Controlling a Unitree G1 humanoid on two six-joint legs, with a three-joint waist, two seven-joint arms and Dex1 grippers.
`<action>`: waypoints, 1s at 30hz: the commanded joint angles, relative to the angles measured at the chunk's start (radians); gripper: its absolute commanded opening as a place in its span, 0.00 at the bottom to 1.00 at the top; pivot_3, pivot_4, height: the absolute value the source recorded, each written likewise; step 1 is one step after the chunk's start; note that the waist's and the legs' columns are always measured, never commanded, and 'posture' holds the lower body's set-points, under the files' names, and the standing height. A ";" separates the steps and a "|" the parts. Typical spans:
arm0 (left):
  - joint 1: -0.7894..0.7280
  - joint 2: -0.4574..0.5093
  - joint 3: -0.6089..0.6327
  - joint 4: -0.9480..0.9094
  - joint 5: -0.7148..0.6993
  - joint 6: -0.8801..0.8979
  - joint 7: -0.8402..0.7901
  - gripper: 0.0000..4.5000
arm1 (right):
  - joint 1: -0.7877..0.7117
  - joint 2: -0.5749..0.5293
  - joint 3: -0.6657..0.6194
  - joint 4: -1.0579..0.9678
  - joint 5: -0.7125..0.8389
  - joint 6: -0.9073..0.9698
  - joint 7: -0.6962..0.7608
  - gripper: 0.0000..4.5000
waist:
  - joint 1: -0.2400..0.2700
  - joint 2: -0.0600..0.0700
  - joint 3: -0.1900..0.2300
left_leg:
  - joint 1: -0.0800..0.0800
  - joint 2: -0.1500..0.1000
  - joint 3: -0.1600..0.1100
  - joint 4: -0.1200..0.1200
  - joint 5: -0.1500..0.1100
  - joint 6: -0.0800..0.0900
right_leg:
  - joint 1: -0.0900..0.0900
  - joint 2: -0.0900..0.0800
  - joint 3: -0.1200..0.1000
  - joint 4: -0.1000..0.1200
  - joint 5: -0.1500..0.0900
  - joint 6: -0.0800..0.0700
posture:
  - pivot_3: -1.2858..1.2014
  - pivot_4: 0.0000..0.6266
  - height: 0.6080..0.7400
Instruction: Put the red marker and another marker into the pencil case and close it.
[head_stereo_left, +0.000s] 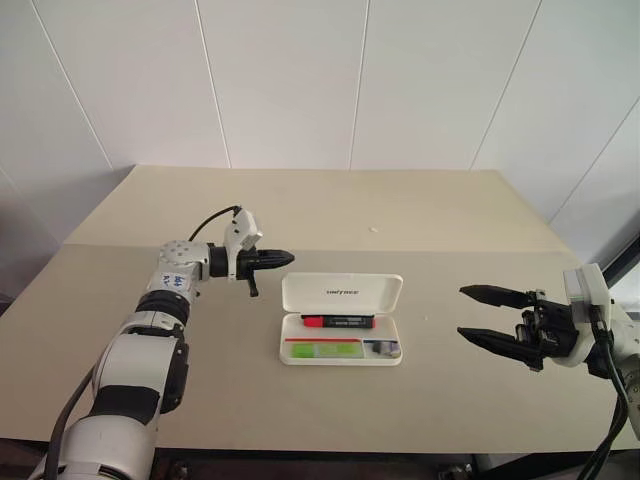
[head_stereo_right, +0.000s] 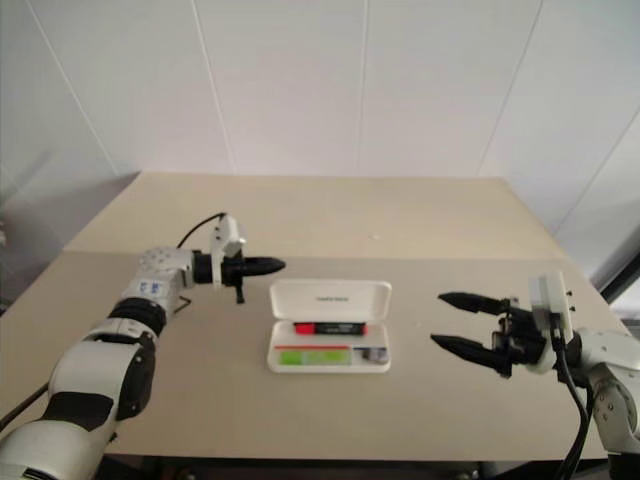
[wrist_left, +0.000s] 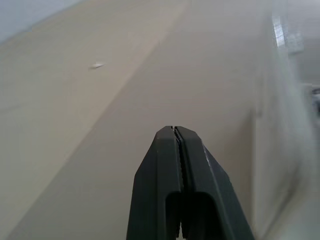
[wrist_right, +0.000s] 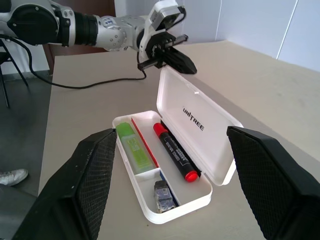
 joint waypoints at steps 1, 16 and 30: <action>-0.039 -0.009 0.025 0.003 -0.017 0.041 -0.080 0.00 | -0.023 -0.026 -0.027 0.000 0.017 -0.019 0.021 1.00 | -0.001 0.000 0.000 | 0.000 0.000 0.000 0.000 0.000 0.000 | 0.000 0.000 0.000 0.000 0.000 0.000 | 0.52 0.24 1.00; 0.013 0.064 -0.303 -0.206 -0.244 0.182 -0.384 0.00 | -0.090 -0.045 -0.013 0.069 0.055 -0.014 0.119 1.00 | -0.001 0.000 0.000 | 0.000 0.000 0.000 0.001 0.000 0.000 | 0.000 0.000 0.000 0.001 0.000 0.000 | 0.52 0.24 1.00; 0.013 0.088 -0.489 -0.224 -0.154 -0.048 -0.384 0.00 | -0.212 -0.071 0.037 0.256 0.050 -0.049 0.247 1.00 | 0.000 0.001 0.001 | 0.000 0.000 0.000 0.000 0.000 0.000 | 0.000 0.000 0.000 0.000 0.000 0.000 | 0.52 0.24 1.00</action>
